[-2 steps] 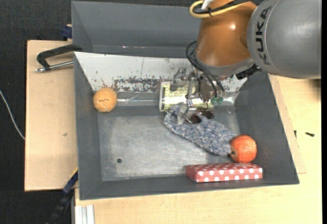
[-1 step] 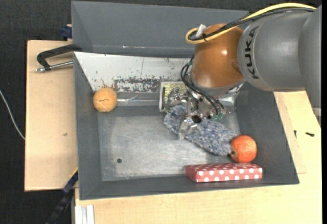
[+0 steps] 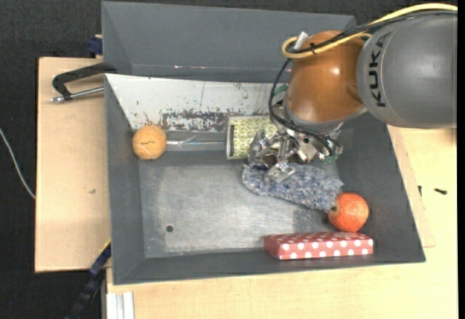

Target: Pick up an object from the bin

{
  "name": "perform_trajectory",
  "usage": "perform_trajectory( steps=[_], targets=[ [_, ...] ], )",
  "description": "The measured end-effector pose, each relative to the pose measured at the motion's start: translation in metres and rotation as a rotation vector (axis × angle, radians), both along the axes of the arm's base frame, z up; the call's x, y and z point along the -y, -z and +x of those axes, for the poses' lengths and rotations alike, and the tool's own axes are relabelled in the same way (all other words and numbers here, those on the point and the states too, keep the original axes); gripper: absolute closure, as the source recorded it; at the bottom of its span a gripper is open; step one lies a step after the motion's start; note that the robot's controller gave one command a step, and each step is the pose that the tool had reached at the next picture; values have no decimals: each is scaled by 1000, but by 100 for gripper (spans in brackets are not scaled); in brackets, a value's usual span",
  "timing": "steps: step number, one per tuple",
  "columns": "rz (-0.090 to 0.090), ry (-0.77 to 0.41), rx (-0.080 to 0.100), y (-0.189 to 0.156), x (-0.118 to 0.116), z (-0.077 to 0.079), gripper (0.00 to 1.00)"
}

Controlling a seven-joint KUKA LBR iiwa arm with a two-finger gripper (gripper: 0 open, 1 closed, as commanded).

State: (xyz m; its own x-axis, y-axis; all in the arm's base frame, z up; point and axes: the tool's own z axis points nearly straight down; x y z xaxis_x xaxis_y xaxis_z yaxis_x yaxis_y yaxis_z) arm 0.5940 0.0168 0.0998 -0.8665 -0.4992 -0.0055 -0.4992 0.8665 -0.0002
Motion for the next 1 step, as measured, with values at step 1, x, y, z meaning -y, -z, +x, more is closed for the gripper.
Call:
perform_trajectory(
  steps=[1],
  targets=[
    [0, 0, 0, 0, 0, 0, 100]
  ],
)
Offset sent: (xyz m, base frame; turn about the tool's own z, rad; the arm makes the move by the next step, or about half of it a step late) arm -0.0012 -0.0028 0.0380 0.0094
